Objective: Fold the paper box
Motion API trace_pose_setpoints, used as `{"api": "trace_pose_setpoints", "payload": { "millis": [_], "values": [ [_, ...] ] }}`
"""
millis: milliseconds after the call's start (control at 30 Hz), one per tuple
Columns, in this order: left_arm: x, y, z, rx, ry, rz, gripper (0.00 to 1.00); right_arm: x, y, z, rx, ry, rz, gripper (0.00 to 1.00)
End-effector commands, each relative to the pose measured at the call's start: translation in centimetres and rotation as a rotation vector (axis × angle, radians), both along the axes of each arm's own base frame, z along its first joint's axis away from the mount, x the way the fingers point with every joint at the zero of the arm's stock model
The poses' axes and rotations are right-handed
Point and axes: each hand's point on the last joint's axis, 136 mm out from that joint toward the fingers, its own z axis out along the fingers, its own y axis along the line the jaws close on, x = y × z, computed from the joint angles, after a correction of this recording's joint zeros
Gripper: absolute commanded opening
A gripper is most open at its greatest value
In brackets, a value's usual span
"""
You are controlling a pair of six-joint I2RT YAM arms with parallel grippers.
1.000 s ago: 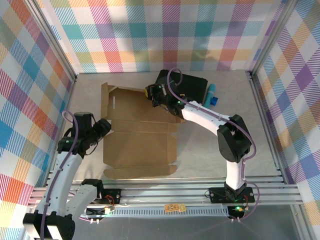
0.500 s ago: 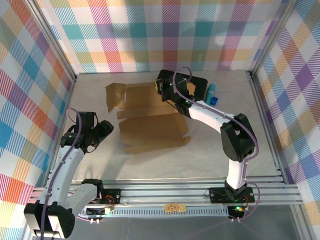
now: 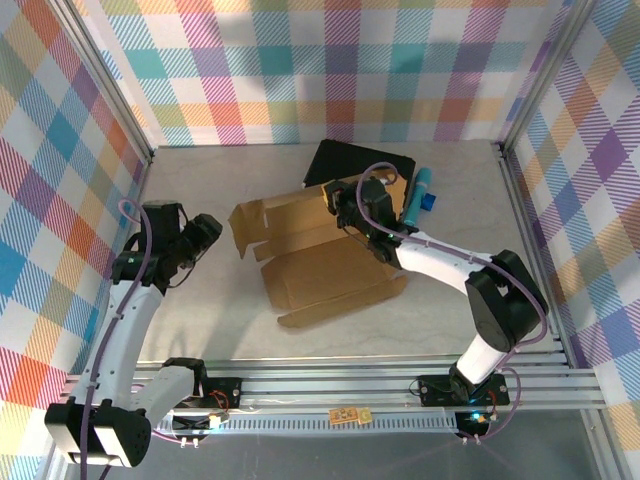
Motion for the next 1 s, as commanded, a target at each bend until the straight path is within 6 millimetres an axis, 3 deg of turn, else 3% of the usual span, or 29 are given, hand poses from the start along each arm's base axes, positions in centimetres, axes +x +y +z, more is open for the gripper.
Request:
{"api": "trace_pose_setpoints", "payload": {
  "millis": [0, 300, 500, 700, 967],
  "values": [
    [0.8, -0.5, 0.9, -0.08, -0.041, 0.012, 0.62, -0.4, -1.2, 3.8, 0.077, -0.176, -0.024, 0.0],
    [0.7, -1.7, 0.6, -0.138, -0.054, -0.031, 0.61, -3.6, -4.0, 2.5, 0.078, -0.2, -0.049, 0.0],
    [0.9, -2.8, -0.9, -0.158, -0.036, -0.098, 0.53, -3.7, -5.2, 2.2, 0.093, -0.205, -0.077, 0.0],
    [1.0, -3.8, -3.2, -0.077, 0.0, -0.225, 0.36, -4.1, -6.0, -0.5, 0.064, -0.149, -0.09, 0.0],
    [0.7, -7.0, -5.4, 0.073, -0.03, -0.487, 0.29, -3.5, -6.2, -1.6, 0.053, -0.118, -0.087, 0.0]
  ]
}}
